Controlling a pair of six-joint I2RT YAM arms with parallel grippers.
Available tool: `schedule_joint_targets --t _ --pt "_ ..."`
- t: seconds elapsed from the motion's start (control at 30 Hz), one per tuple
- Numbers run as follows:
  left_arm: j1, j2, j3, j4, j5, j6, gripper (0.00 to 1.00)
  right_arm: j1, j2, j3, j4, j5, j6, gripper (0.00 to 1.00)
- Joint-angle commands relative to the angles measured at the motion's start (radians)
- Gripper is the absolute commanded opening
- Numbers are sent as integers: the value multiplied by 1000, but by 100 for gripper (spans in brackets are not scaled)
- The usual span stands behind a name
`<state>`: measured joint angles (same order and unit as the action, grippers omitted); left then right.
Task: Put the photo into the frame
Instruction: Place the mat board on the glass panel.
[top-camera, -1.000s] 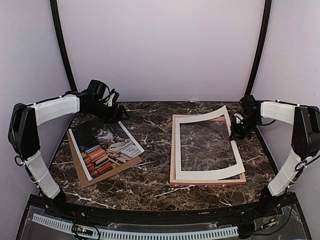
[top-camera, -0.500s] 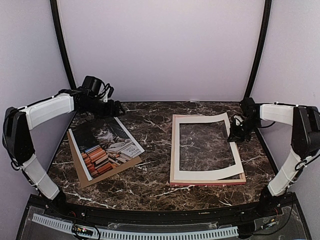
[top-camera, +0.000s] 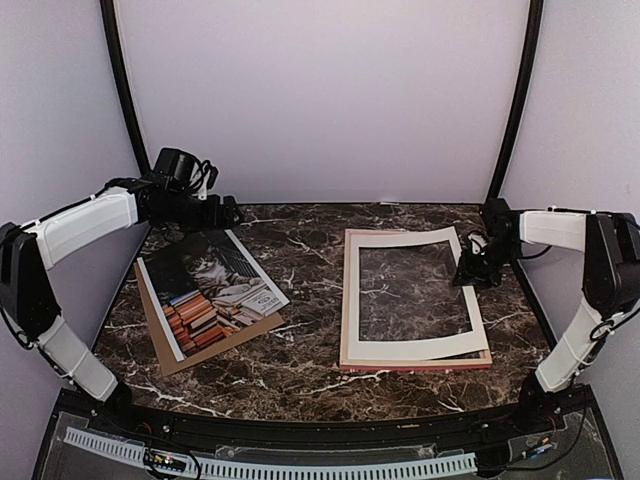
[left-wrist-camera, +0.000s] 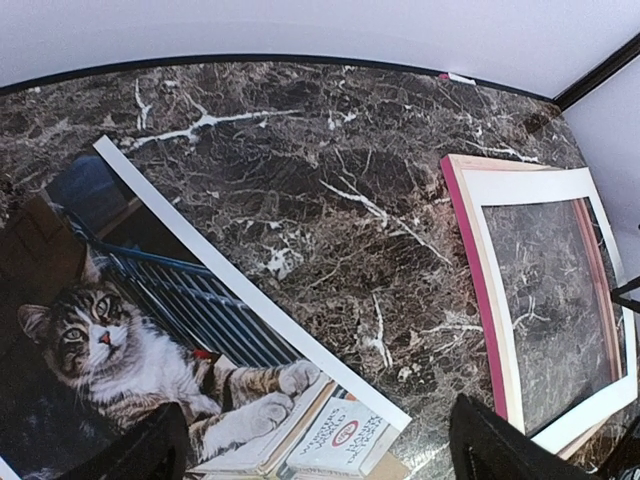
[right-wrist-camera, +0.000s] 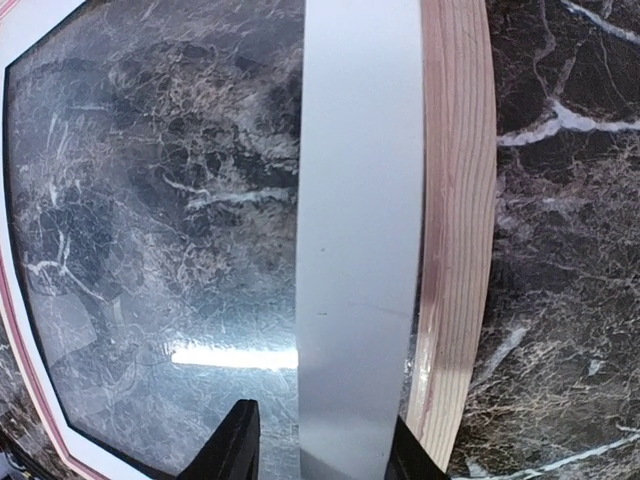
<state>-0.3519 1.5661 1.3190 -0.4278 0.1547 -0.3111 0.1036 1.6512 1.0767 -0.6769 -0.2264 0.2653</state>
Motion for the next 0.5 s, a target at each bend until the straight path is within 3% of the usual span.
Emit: schedule_joint_targets --t 0.0,0.47 --pt "-6 -93 -17 3 -61 9 98 -2 -32 6 13 37 6 39" --pt "-4 -180 -63 -16 -75 -26 99 -1 -125 42 8 147 25 74"
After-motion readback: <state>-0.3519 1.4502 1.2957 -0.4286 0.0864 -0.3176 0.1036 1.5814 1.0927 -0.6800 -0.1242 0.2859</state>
